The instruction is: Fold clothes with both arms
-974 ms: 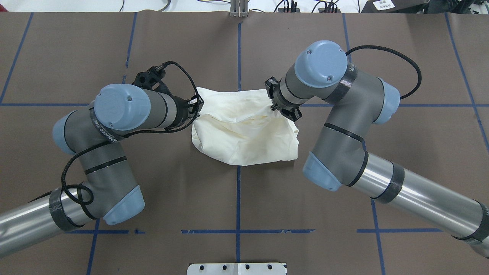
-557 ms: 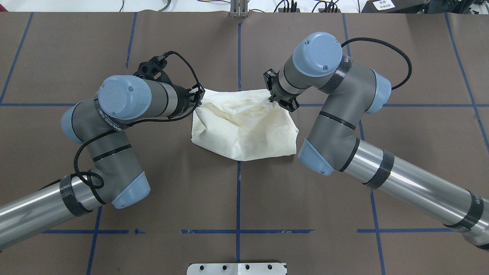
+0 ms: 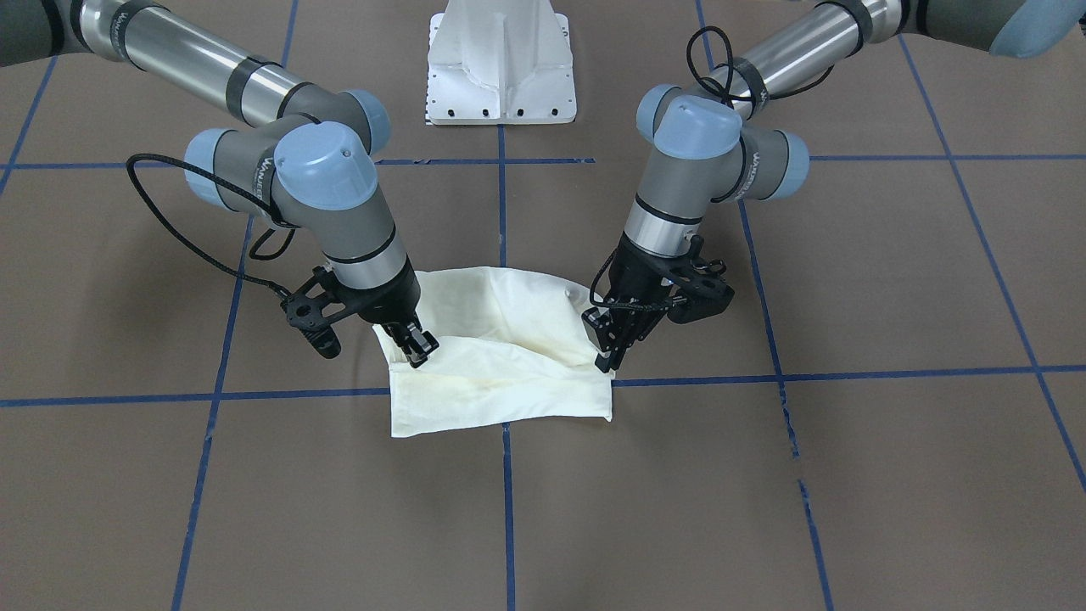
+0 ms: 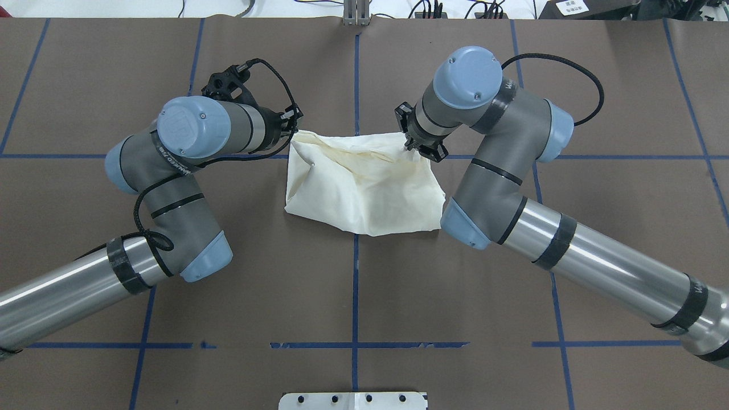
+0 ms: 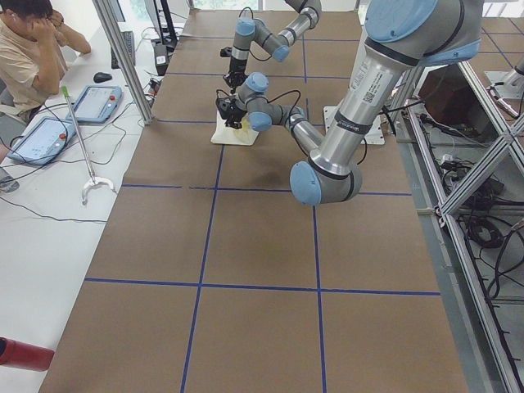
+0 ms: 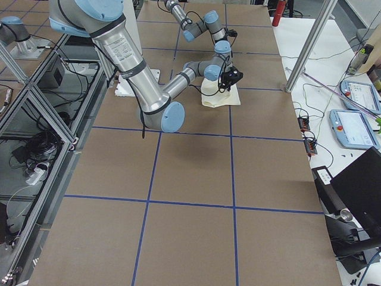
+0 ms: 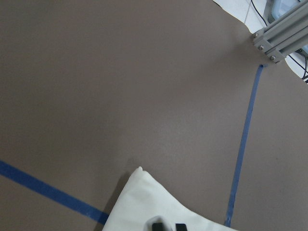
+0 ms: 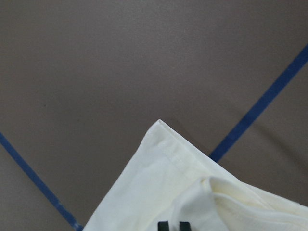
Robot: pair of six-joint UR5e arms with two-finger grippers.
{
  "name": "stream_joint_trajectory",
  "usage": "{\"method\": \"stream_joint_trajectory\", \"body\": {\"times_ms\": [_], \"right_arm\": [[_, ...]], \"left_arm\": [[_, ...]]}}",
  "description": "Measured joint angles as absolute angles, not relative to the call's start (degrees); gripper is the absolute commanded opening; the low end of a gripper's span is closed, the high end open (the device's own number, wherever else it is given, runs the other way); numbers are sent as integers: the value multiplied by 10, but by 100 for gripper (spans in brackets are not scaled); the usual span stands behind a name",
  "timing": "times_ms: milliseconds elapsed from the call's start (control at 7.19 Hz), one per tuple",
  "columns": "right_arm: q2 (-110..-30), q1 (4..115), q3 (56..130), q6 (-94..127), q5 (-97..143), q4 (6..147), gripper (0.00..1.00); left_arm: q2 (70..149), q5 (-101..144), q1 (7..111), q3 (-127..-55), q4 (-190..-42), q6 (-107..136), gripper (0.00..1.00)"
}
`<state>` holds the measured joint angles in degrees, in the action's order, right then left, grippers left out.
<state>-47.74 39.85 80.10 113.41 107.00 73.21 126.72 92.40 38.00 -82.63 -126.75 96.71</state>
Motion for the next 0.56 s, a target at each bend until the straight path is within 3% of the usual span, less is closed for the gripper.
{"method": "stream_joint_trajectory", "body": {"times_ms": [278, 557], "right_arm": [[-447, 430, 746, 1066, 1086, 731, 100], [-443, 446, 754, 1040, 1112, 732, 97]], "left_arm": [[1299, 926, 419, -771, -1308, 954, 47], [1285, 939, 433, -800, -1316, 951, 40]]}}
